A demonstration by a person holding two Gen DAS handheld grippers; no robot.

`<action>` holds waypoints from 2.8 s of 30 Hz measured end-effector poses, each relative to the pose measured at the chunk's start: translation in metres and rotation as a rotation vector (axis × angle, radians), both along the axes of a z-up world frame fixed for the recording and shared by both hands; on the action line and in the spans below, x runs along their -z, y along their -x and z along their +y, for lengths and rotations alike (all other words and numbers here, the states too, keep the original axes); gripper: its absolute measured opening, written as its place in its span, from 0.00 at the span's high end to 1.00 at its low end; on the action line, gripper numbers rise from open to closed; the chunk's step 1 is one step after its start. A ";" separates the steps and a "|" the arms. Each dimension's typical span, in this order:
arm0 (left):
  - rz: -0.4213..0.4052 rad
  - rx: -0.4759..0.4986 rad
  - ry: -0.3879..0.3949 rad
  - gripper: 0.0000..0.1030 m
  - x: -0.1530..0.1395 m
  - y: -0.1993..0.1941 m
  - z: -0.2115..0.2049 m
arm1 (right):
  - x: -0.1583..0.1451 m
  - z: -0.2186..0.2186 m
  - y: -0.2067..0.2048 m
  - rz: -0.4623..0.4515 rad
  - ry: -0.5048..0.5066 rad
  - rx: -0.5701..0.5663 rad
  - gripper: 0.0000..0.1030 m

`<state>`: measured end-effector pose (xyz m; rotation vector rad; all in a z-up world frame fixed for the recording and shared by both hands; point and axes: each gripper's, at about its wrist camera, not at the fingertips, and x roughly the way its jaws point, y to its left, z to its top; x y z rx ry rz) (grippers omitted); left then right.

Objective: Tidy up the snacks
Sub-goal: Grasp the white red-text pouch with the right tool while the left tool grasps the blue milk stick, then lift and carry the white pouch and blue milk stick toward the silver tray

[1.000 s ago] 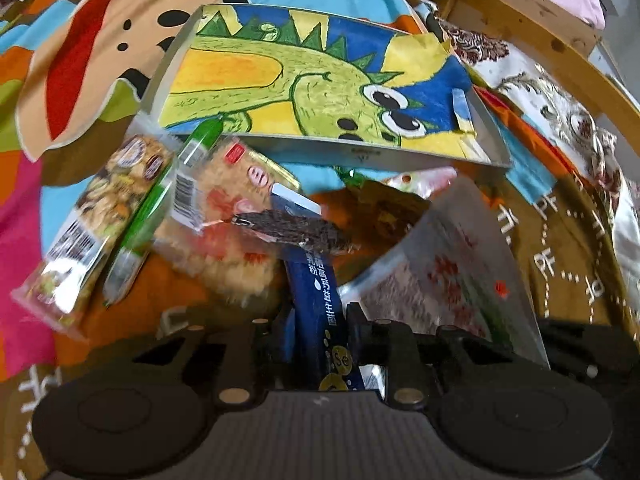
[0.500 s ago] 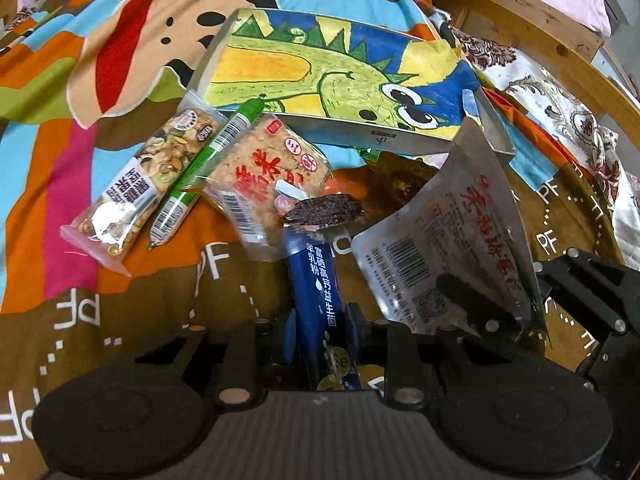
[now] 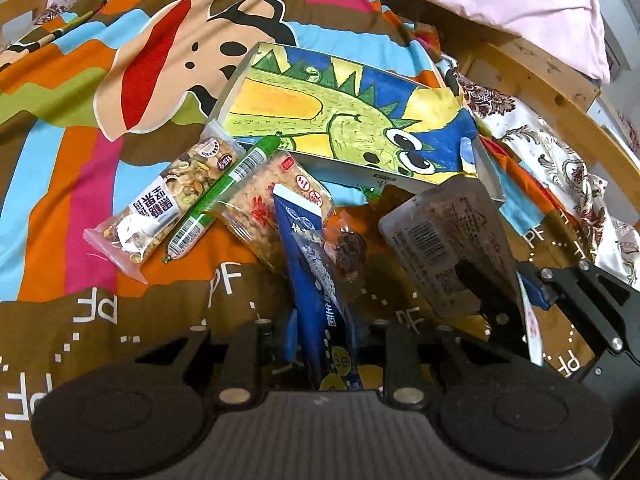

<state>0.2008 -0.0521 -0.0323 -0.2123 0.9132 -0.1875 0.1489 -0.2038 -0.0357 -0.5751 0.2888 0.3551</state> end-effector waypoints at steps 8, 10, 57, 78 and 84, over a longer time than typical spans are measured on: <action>-0.119 -0.068 0.045 0.86 -0.020 0.006 0.007 | -0.007 -0.001 0.006 -0.101 0.005 0.026 0.85; -0.143 -0.072 0.058 0.88 -0.026 0.004 0.008 | -0.010 -0.003 0.006 -0.121 -0.010 0.034 0.85; -0.061 0.061 -0.181 0.84 0.011 0.030 0.012 | -0.012 -0.003 0.013 -0.132 -0.028 0.015 0.86; 0.048 0.203 -0.351 0.80 0.011 0.030 -0.009 | -0.013 -0.005 0.013 -0.140 -0.033 0.011 0.86; -0.068 0.232 -0.452 0.87 0.001 0.037 -0.024 | -0.014 -0.005 0.013 -0.147 -0.038 0.014 0.86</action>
